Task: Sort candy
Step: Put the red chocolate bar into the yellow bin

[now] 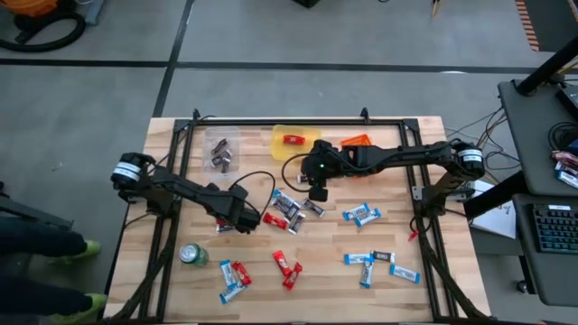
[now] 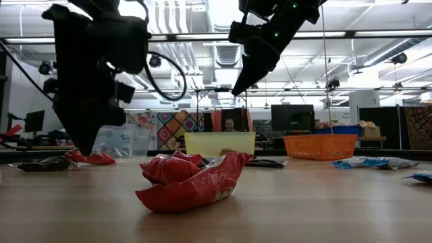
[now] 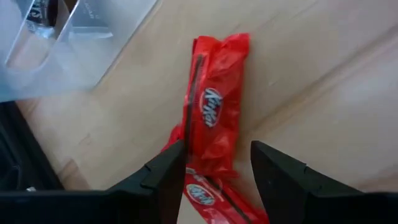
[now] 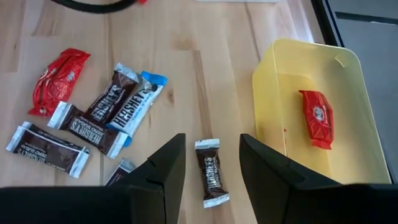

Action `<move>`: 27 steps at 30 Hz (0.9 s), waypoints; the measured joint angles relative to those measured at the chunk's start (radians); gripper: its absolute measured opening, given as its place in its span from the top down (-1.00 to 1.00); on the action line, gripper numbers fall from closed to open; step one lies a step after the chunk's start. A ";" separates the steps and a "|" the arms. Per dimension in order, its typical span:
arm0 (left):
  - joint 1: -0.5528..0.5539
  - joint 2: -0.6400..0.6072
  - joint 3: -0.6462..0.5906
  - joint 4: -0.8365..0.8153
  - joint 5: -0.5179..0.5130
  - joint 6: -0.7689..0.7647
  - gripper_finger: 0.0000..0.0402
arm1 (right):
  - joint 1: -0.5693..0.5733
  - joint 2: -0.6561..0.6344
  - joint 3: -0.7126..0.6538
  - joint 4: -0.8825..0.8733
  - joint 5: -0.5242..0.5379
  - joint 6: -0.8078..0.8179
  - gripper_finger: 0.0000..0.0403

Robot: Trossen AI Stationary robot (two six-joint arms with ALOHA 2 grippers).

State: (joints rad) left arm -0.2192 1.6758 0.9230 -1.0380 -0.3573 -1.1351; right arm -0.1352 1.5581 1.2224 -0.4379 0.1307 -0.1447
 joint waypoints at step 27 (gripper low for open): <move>0.013 0.028 0.012 -0.003 0.007 0.065 0.96 | 0.000 0.001 -0.073 -0.026 0.000 0.014 0.32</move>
State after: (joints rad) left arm -0.2064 1.7038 0.9352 -1.0412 -0.3501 -1.0696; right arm -0.1349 1.5589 1.1492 -0.4637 0.1303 -0.1305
